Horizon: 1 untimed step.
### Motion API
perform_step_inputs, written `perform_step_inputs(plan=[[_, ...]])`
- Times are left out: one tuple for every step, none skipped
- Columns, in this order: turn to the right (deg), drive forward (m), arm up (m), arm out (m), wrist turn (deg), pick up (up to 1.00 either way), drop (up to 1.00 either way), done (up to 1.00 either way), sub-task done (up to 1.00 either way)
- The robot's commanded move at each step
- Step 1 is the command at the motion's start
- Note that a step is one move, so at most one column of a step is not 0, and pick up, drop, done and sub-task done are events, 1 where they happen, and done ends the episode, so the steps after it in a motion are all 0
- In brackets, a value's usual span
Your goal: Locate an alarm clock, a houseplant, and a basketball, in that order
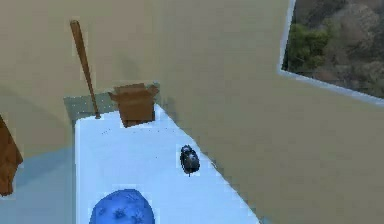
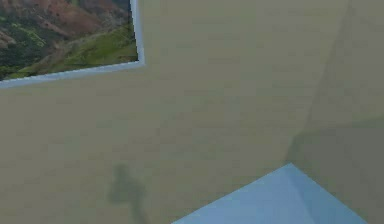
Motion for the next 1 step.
perform_step_inputs(plan=[[0.0,0.00,0.00,0.00,0.0,0.00,0.00,0.00,1.00]])
